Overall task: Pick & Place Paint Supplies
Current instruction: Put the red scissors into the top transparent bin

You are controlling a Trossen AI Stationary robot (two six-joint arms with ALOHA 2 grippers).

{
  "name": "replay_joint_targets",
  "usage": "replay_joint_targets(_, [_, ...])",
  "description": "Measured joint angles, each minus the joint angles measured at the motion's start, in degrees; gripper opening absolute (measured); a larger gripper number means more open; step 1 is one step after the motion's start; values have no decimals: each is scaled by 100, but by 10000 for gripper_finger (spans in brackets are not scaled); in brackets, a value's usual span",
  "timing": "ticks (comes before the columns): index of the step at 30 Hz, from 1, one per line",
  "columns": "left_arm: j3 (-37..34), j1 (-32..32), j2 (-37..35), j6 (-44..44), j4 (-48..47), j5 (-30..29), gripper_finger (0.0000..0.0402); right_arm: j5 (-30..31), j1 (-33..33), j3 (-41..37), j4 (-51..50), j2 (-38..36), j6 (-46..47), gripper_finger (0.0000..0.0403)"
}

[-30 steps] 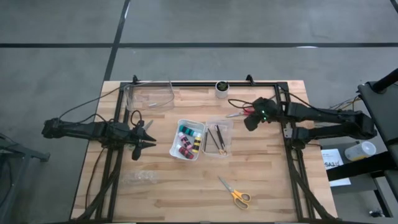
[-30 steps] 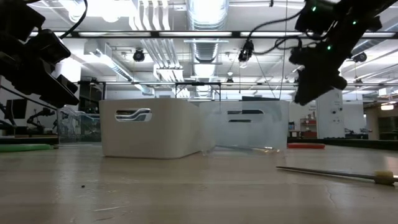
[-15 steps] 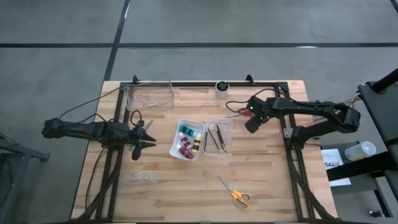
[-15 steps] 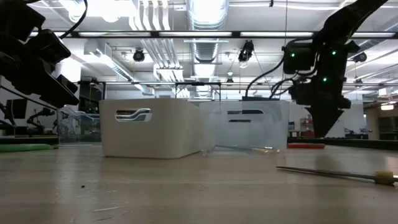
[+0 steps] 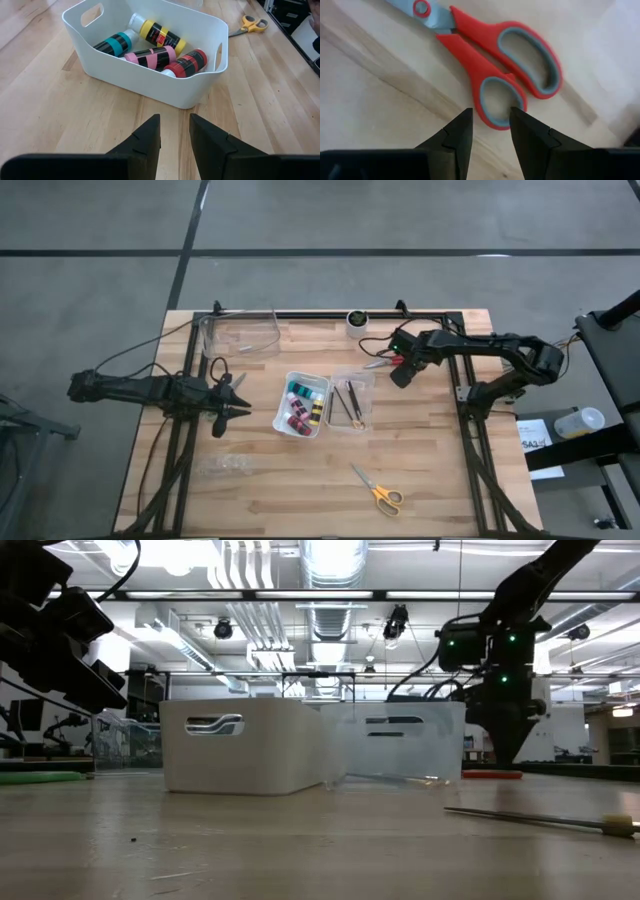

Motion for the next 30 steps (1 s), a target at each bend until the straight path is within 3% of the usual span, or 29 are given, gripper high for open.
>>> replay_joint_targets(3, [0, 0, 0, 0, -1, 0, 108, -219, -75, 15, 12, 151, -57, 123])
replay_joint_targets(18, [0, 1, 0, -1, 0, -1, 108, -181, -131, 30, 197, 653, -341, 121])
replay_joint_targets(21, [0, -1, 0, -1, 0, 0, 108, -199, -131, 18, 218, 584, -364, 102])
replay_joint_targets(27, [0, 0, 0, 0, 0, 0, 108, -199, -132, -5, 354, 495, -148, 21])
replay_joint_targets(30, [-1, 1, 0, -1, 0, -1, 108, -162, -142, -3, 372, 506, -61, 21])
